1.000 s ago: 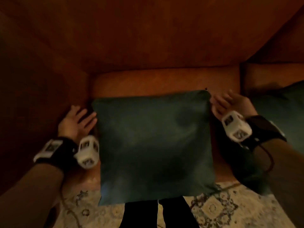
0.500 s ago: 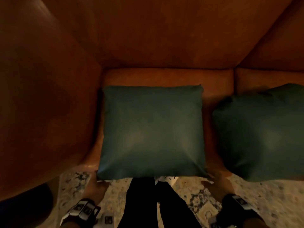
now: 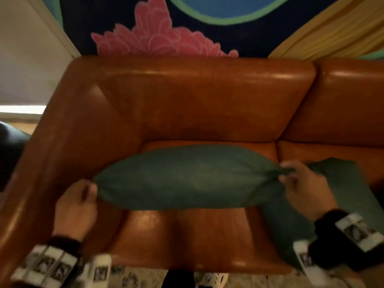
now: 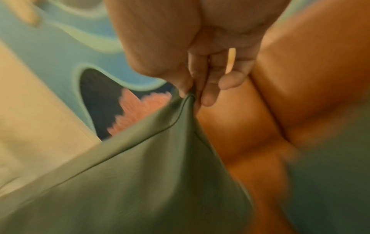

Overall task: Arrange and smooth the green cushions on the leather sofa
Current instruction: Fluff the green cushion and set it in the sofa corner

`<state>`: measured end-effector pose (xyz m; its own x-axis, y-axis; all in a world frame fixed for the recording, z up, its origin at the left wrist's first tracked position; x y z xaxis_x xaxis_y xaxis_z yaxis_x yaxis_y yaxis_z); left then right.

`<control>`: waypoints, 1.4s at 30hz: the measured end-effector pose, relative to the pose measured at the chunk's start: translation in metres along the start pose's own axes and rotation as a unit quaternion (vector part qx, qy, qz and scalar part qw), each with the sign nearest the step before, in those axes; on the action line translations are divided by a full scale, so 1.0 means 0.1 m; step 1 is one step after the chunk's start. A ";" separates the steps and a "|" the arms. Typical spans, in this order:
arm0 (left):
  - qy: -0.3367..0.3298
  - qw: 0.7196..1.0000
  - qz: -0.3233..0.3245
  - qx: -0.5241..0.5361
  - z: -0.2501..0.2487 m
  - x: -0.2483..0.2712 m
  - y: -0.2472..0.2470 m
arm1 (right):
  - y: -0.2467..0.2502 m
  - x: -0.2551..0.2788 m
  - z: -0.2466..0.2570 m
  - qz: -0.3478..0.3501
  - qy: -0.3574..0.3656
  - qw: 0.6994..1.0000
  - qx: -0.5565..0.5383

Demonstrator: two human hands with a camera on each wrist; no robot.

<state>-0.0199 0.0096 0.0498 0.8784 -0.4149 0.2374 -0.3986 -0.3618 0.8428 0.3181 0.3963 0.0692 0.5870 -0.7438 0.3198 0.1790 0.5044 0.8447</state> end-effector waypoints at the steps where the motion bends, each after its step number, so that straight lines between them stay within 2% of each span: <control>1: -0.015 1.000 -0.010 -0.021 -0.20 -0.25 0.15 | 0.19 -0.23 0.17 -0.005 0.016 1.000 0.003; 4: -0.062 0.994 -0.052 -0.071 -0.78 -1.02 0.47 | 0.54 -0.97 0.52 0.021 0.026 0.999 0.020; 8: -0.053 0.992 -0.042 -0.110 -1.19 -1.86 0.50 | 0.69 -1.71 0.68 0.020 -0.007 0.999 -0.028; 10: -0.034 0.994 -0.017 -0.102 -1.20 -2.15 0.35 | 0.55 -1.95 0.63 0.011 -0.029 0.998 -0.048; 13: 0.008 0.996 0.065 -0.059 -0.96 -2.41 -0.11 | 0.12 -2.15 0.51 0.037 -0.056 0.994 -0.082; 14: 0.022 0.995 0.093 -0.037 -0.88 -2.46 -0.26 | 0.00 -2.17 0.51 0.045 -0.058 0.992 -0.100; 16: 0.032 0.995 0.099 -0.002 -0.83 -2.52 -0.42 | -0.11 -2.21 0.56 0.019 -0.048 0.990 -0.129; 20: 0.025 0.999 0.034 -0.001 -0.97 -2.55 -0.34 | 0.03 -2.30 0.70 -0.055 -0.038 0.991 -0.115; 24: 0.054 0.995 -0.010 0.079 -0.89 -2.57 -0.26 | 0.21 -2.25 0.76 -0.113 -0.038 0.983 -0.139; 26: 0.093 0.988 0.024 0.122 -0.76 -2.60 -0.35 | 0.16 -2.20 0.70 -0.120 -0.051 0.974 -0.187; 28: 0.122 0.979 0.068 0.148 -0.72 -2.63 -0.47 | -0.04 -2.21 0.55 -0.083 -0.100 0.962 -0.241; 30: 0.104 0.983 0.080 0.127 -0.81 -2.67 -0.49 | -0.18 -2.24 0.45 -0.068 -0.136 0.935 -0.320; 32: 0.060 0.993 0.065 0.074 -0.93 -2.71 -0.42 | -0.17 -2.29 0.47 -0.082 -0.123 0.923 -0.355; 34: 0.029 0.998 0.040 0.030 -1.01 -2.70 -0.32 | -0.07 -2.33 0.53 -0.116 -0.090 0.930 -0.336; 37: 0.020 0.999 0.003 0.036 -1.02 -2.67 -0.23 | 0.05 -2.31 0.58 -0.140 -0.074 0.936 -0.314; 42: 0.006 1.000 0.012 0.019 -1.03 -2.61 -0.28 | 0.04 -2.27 0.64 -0.144 -0.061 0.952 -0.264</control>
<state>-0.2107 0.2140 0.0138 0.8718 -0.4129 0.2635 -0.4289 -0.3837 0.8178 0.1354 0.5389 0.0274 0.3632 -0.9137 0.1824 0.7098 0.3982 0.5811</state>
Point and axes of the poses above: each hand's wrist, its own x-axis away from the middle knuckle, its own y-axis out of the back of the hand, z = x × y, the point moved 7 cm from there along -x, towards the middle knuckle, and after that the axes turned 9 degrees about z, right-handed, at the moved point
